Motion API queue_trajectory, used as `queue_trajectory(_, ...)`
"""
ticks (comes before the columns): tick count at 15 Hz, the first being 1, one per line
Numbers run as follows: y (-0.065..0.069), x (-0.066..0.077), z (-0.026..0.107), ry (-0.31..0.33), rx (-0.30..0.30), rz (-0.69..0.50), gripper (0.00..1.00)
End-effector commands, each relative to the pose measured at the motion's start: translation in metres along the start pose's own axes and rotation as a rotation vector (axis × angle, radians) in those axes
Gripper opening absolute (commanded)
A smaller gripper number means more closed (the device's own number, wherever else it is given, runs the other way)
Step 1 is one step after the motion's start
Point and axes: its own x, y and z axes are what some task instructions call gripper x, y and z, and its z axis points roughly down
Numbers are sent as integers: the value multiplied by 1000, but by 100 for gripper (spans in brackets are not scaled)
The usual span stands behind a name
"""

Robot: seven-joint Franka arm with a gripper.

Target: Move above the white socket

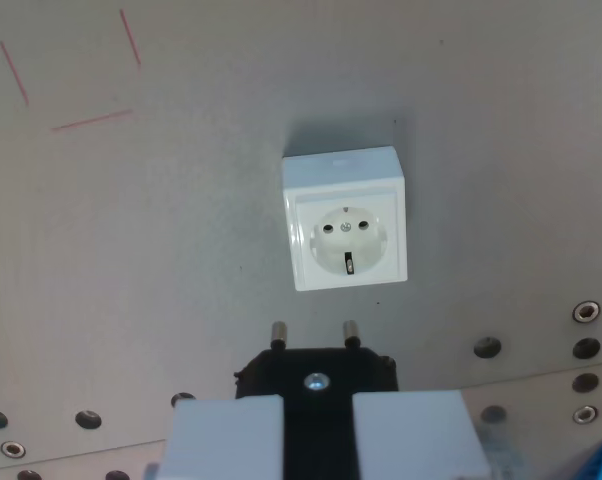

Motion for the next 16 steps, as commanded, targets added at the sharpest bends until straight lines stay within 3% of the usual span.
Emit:
queue_trajectory(1,2,-2,10,61,-1,-26,0)
queue_trajectory(9,7,-11,30,102,-4,-47,0)
queue_trajectory(16,12,-19,53,101,-16,-72,0)
